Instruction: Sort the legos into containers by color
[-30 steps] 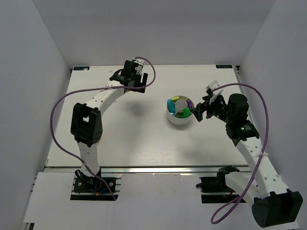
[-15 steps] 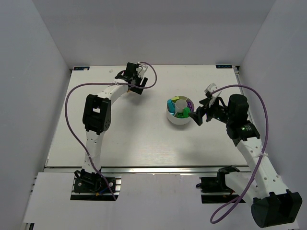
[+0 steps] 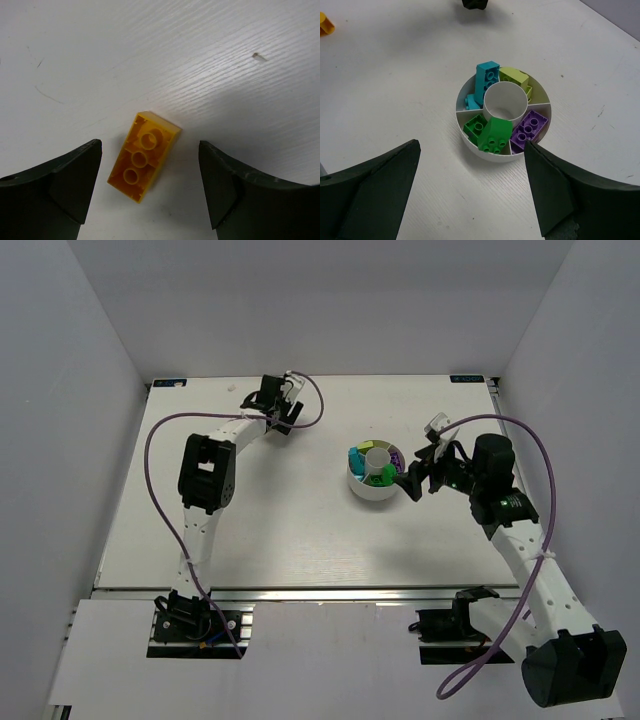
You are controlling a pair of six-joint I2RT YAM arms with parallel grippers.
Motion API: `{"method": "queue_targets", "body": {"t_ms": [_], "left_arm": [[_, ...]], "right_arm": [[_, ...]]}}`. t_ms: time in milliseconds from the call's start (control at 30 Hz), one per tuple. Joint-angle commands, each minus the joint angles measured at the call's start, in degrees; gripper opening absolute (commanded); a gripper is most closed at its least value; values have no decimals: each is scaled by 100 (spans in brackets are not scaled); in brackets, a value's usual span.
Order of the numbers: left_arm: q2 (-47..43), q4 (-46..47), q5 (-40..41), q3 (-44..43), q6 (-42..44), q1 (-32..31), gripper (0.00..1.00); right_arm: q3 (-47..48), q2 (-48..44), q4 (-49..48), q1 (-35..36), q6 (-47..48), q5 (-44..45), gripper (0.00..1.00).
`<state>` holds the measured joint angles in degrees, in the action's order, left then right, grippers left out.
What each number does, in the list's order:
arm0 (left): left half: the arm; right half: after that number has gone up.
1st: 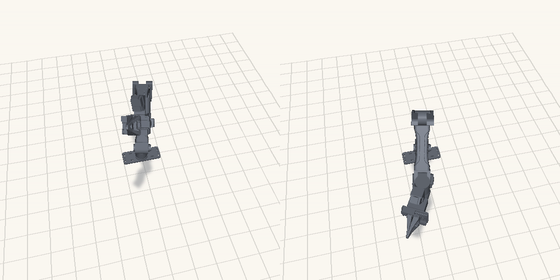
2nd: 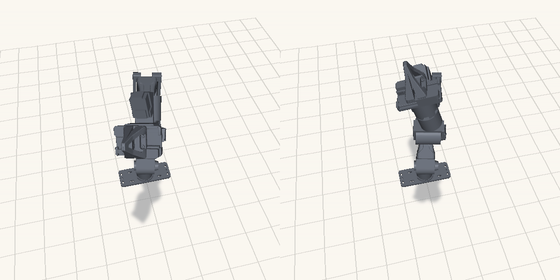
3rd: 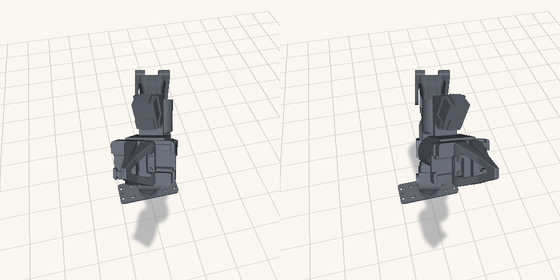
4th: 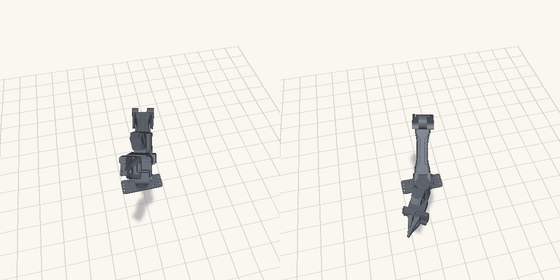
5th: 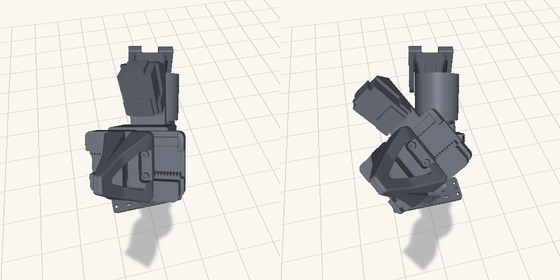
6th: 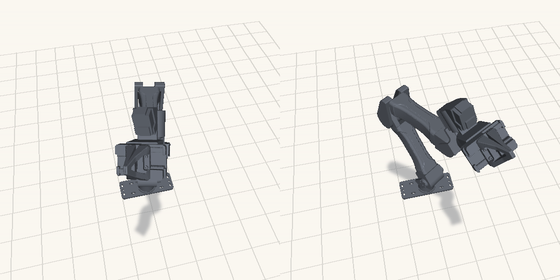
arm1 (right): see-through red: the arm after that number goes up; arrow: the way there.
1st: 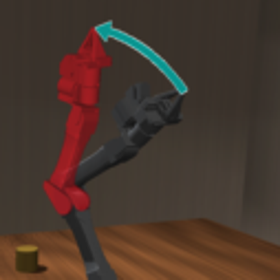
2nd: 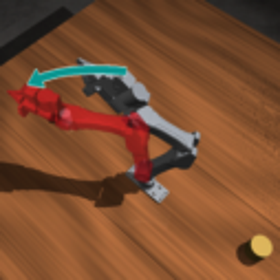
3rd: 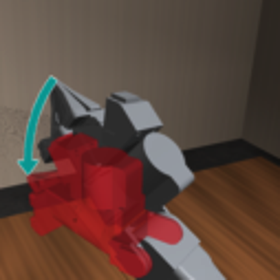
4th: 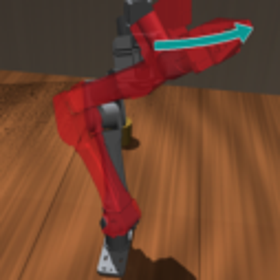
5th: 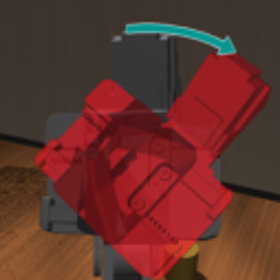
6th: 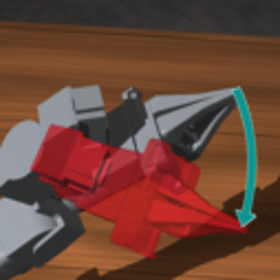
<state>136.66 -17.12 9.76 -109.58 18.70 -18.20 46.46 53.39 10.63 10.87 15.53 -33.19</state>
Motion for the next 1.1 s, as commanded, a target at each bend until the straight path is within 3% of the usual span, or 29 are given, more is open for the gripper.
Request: {"method": "queue_targets", "body": {"t_ms": [0, 300, 500, 633, 800, 933, 1000, 1033, 1067], "left_arm": [[27, 25, -246, -213, 160, 176, 87], [194, -291, -965, -327, 152, 405, 78], [379, -862, -1889, -433, 125, 457, 57], [108, -652, -2056, -117, -50, 457, 36], [-639, -57, -2688, 479, -576, 457, 24], [-1781, 1057, -3883, 1514, -1174, 264, 19], [-2491, 1918, -4796, 2104, -1795, 264, 18], [-2704, 2689, -5008, 2647, -2226, 264, 16], [-2880, 3071, -5332, 2931, -2474, 194, 16]], "right_arm": [[162, 58, 18, -50, 82, -47, 89], [171, 181, 44, -94, 108, -38, 89], [153, 155, 26, -129, 108, -3, 89], [118, 120, -17, -156, 99, -3, 89], [74, 49, -79, -165, 99, 5, 89], [30, 23, -132, -200, 73, 49, 88], [21, 23, -175, -235, -32, 154, 72], [21, 23, -219, -278, -67, 198, 57], [13, 31, -246, -261, -163, 268, 16]]}}
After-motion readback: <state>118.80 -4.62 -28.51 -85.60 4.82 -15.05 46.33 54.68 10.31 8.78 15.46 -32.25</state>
